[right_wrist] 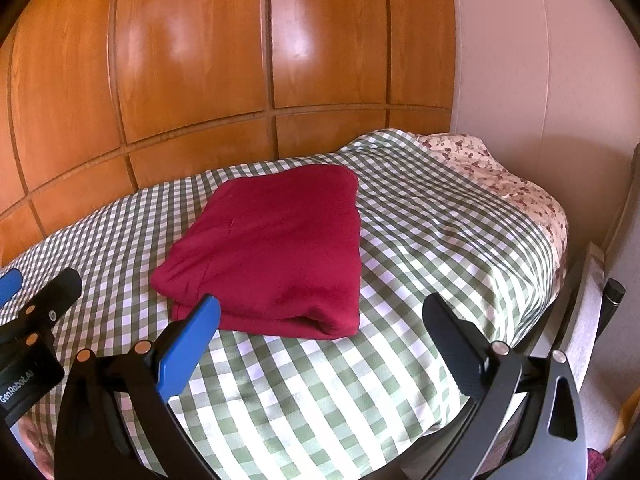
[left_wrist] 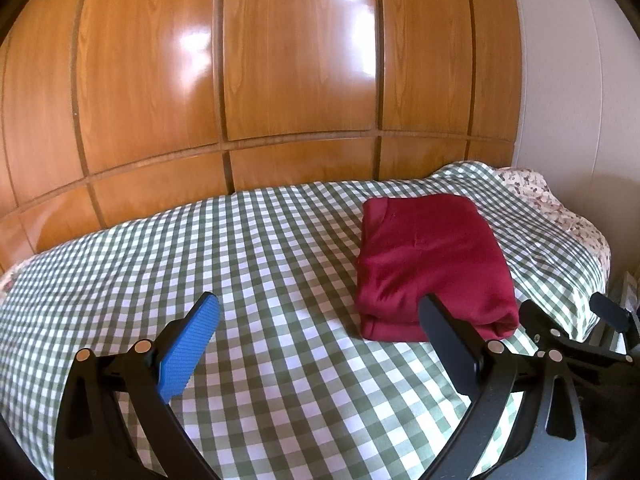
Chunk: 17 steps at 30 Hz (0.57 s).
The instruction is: Fold small clothes
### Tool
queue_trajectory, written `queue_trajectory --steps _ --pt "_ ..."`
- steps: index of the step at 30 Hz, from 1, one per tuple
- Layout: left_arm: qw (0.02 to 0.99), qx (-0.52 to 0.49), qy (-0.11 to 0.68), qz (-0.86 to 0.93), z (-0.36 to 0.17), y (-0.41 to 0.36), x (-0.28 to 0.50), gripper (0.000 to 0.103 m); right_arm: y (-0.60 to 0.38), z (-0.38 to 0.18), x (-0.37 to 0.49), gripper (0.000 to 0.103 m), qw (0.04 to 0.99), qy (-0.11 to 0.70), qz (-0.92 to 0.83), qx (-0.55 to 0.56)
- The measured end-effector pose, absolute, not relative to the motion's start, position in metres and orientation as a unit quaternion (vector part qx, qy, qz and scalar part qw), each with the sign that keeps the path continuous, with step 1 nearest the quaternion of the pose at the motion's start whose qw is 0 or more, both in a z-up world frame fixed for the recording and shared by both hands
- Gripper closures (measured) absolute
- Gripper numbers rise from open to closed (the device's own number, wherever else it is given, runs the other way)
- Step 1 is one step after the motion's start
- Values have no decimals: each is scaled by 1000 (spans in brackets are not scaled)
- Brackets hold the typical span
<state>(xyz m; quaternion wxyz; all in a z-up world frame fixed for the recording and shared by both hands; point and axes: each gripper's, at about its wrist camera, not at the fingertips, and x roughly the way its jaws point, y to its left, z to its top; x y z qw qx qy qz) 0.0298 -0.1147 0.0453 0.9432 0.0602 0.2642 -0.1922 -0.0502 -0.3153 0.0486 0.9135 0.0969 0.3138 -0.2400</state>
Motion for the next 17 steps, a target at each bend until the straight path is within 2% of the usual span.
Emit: queue_trajectory --steps 8,17 --pt "944 60 271 -178 41 -113 35 4 -315 44 -49 2 912 319 -238 99" --pt "935 42 314 -158 25 -107 52 4 -319 38 -44 2 911 325 -231 106"
